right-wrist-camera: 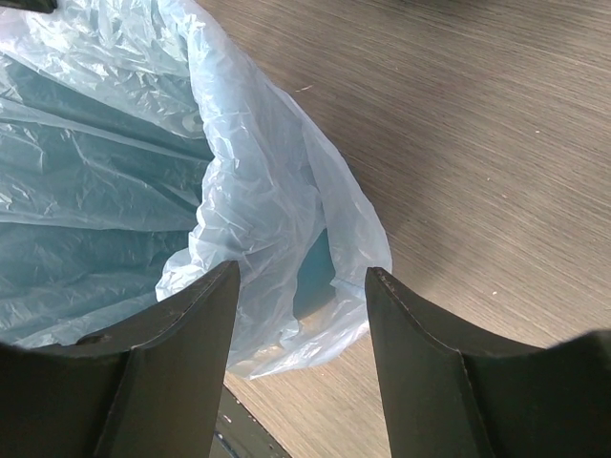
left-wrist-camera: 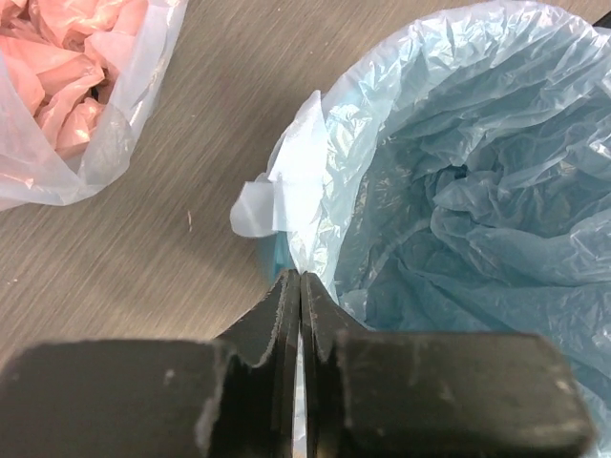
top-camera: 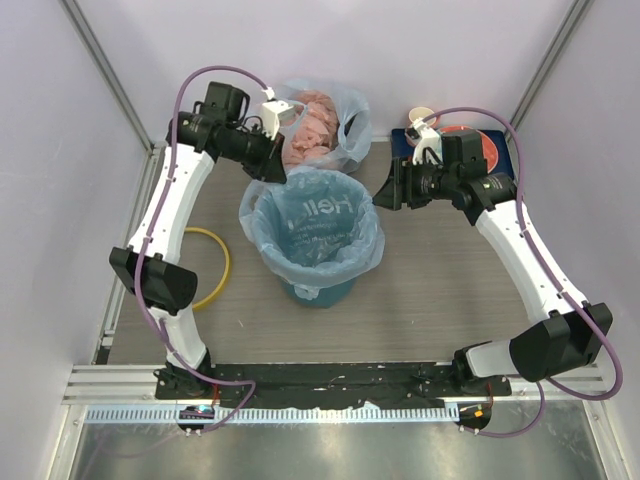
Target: Put the trash bags into the trash bin
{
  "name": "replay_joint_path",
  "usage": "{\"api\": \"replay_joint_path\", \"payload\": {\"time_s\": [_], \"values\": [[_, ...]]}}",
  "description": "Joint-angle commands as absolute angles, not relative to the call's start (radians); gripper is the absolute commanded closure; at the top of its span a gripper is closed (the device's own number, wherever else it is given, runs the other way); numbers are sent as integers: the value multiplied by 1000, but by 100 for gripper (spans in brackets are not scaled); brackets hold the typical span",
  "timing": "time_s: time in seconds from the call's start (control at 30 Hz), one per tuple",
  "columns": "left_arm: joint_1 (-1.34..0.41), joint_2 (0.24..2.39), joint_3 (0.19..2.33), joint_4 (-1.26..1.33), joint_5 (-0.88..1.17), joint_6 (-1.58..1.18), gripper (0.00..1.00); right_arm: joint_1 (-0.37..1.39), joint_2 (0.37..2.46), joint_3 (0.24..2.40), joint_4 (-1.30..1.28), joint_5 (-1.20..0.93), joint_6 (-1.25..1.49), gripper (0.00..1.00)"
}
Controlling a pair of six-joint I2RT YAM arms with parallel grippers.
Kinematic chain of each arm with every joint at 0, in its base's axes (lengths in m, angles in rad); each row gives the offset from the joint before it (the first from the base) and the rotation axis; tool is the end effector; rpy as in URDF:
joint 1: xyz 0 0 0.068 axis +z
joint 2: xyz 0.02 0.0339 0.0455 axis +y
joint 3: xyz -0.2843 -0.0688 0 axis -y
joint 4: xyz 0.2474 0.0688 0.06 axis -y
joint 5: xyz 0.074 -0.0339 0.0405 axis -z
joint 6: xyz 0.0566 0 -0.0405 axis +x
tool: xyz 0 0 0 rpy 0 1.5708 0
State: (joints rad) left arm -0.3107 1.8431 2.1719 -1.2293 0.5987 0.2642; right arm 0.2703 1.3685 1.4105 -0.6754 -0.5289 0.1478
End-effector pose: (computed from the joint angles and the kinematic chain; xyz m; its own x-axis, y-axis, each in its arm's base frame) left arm 0.3580 -0.1485 0.4294 -0.5672 0.4087 -0.7150 0.7604 0.5933 -0.2641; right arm 0.2878 0.1094 0.3896 -0.6558 -0.0498 -0.7532 -0.5317 0.7388 0.4141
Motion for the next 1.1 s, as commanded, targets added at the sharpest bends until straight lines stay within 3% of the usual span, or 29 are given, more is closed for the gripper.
{"api": "replay_joint_path", "payload": {"time_s": [0.0, 0.1, 0.17, 0.23, 0.57, 0.83, 1.07], "values": [[-275, 1871, 2188, -1200, 652, 210, 98, 281, 1364, 1430, -663, -529, 126, 39], [-247, 1885, 2160, -1178, 705, 163, 100, 281, 1365, 1433, -669, -528, 118, 40], [-227, 1891, 2123, -1161, 736, 137, 100, 281, 1367, 1430, -672, -528, 117, 49], [-213, 1891, 2086, -1128, 790, 92, 100, 282, 1368, 1416, -673, -532, 115, 52], [-132, 1896, 1945, -988, 926, -95, 100, 287, 1376, 1410, -683, -515, 89, 52], [-124, 1845, 1872, -921, 1012, -228, 100, 288, 1388, 1474, -676, -503, 92, 43], [-124, 1756, 1781, -756, 990, -419, 100, 290, 1393, 1520, -672, -485, 89, 29]]}}
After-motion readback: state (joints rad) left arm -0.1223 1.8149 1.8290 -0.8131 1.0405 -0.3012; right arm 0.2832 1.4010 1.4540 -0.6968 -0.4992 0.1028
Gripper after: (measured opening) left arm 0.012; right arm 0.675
